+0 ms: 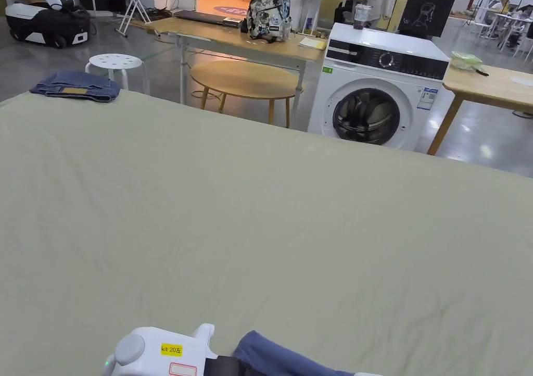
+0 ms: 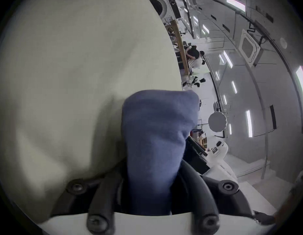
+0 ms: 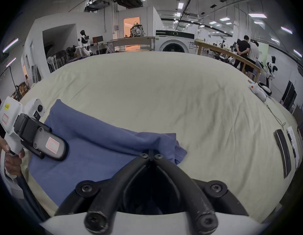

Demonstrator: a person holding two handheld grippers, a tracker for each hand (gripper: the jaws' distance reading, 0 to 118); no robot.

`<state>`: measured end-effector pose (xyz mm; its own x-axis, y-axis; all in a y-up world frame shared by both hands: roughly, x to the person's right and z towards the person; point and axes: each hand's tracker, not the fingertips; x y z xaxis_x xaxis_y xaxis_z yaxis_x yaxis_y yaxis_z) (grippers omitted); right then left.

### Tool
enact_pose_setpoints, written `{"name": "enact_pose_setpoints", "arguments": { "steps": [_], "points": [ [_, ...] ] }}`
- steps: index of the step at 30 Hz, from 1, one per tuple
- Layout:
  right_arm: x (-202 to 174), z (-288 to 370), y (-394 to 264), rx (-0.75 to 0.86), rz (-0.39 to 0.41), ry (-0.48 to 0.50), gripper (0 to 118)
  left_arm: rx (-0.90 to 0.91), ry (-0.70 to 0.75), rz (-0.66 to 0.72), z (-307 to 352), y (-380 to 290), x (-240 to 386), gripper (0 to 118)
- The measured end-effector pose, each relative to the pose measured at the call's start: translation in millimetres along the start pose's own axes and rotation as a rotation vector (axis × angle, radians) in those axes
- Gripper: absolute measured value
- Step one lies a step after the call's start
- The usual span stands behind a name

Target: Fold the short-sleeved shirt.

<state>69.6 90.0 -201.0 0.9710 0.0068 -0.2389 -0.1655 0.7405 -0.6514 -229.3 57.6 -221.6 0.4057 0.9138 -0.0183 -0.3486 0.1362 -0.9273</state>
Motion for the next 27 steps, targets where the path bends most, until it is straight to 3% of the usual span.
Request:
{"name": "enact_pose_setpoints", "arguments": {
  "steps": [11, 17, 27],
  "points": [
    [-25, 47, 36, 0.096, 0.051, 0.044, 0, 0.036, 0.007, -0.025, 56, 21, 6, 16],
    [-30, 47, 55, 0.264, 0.043, 0.059, 0, 0.078, 0.112, -0.067, 137, 35, 28, 16],
    [-42, 45, 82, 0.334, 0.047, 0.064, 0, 0.194, 0.294, -0.054, 293, 79, 5, 16]
  ]
}}
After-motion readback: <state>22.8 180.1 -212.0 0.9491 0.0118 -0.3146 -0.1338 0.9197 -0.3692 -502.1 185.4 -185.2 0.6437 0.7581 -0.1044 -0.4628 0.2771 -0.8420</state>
